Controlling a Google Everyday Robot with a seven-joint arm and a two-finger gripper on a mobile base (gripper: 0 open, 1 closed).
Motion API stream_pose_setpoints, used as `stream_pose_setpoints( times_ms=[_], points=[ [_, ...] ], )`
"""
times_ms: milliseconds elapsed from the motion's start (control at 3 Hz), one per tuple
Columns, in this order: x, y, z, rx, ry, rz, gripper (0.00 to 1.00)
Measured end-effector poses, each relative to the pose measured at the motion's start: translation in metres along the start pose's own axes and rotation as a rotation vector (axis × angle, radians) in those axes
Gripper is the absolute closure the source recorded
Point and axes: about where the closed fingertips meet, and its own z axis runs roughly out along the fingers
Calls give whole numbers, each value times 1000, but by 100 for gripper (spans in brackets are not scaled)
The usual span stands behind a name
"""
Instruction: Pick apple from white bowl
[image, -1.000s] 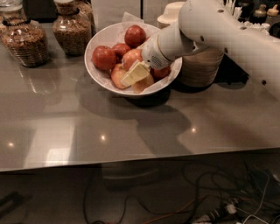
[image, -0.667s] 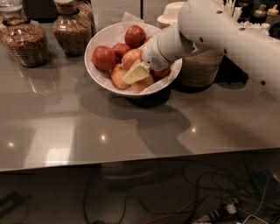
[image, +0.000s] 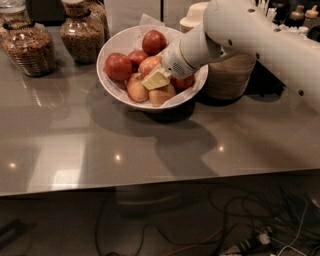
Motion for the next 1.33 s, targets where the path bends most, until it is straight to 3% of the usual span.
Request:
stream_pose_setpoints(
  times_ms=[333,667,1000,1333],
  points=[
    [-1,-1,-1,0,0,0,100],
    [-18,-10,-26,54,-53,-24,100],
    [-43,-8,-57,69,-144,-66,100],
    [-58,3,-95,50,-243,-112,100]
  ],
)
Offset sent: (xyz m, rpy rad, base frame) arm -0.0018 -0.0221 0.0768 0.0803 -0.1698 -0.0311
